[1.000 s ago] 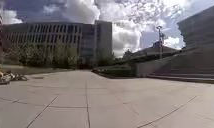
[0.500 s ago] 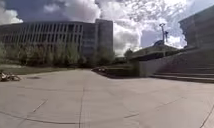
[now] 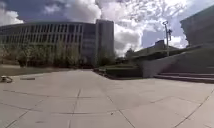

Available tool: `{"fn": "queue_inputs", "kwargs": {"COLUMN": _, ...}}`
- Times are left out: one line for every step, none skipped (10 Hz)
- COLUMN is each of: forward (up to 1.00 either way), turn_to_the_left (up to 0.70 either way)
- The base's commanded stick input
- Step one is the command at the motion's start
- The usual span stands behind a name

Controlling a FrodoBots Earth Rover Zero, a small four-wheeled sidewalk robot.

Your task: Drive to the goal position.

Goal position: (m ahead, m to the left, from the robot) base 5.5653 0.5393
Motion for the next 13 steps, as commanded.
{"fn": "queue_inputs", "kwargs": {"forward": 1.0, "turn_to_the_left": 0.01}}
{"fn": "queue_inputs", "kwargs": {"forward": 1.0, "turn_to_the_left": 0.01}}
{"fn": "queue_inputs", "kwargs": {"forward": 1.0, "turn_to_the_left": 0.01}}
{"fn": "queue_inputs", "kwargs": {"forward": 1.0, "turn_to_the_left": 0.01}}
{"fn": "queue_inputs", "kwargs": {"forward": 1.0, "turn_to_the_left": 0.01}}
{"fn": "queue_inputs", "kwargs": {"forward": 1.0, "turn_to_the_left": 0.01}}
{"fn": "queue_inputs", "kwargs": {"forward": 1.0, "turn_to_the_left": 0.01}}
{"fn": "queue_inputs", "kwargs": {"forward": 1.0, "turn_to_the_left": 0.01}}
{"fn": "queue_inputs", "kwargs": {"forward": 1.0, "turn_to_the_left": 0.01}}
{"fn": "queue_inputs", "kwargs": {"forward": 1.0, "turn_to_the_left": 0.01}}
{"fn": "queue_inputs", "kwargs": {"forward": 1.0, "turn_to_the_left": 0.01}}
{"fn": "queue_inputs", "kwargs": {"forward": 1.0, "turn_to_the_left": 0.01}}
{"fn": "queue_inputs", "kwargs": {"forward": 1.0, "turn_to_the_left": 0.01}}
